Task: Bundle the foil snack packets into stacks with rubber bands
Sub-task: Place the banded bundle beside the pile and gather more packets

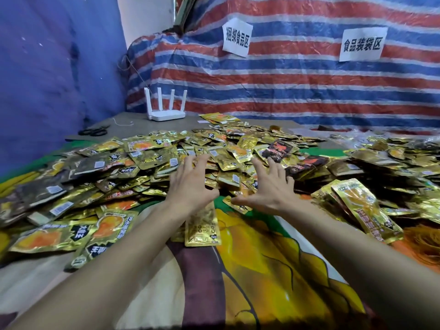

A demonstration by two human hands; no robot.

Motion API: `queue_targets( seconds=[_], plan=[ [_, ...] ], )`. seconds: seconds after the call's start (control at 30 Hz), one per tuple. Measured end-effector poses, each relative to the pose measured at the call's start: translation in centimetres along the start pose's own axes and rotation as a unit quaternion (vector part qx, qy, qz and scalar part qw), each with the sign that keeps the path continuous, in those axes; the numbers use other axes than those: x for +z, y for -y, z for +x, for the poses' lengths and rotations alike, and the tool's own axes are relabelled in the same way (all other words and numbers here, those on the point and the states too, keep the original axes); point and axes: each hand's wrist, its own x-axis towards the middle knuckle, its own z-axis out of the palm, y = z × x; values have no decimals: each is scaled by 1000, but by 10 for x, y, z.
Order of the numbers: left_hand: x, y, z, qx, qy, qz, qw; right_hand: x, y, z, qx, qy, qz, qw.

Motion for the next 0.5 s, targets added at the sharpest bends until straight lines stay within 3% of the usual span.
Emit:
queue_targets(
  seconds=[0.17,0.3,0.5],
  plan=[
    [10,-15,27,50,68,112,990,2,4,15,43,57,-35,997],
    [22,-22,58,100,154,205,961,2,8,17,73,82,-58,992],
    [40,-24,86,40,209,190,958,-1,21,16,6,45,-90,995]
  ],
)
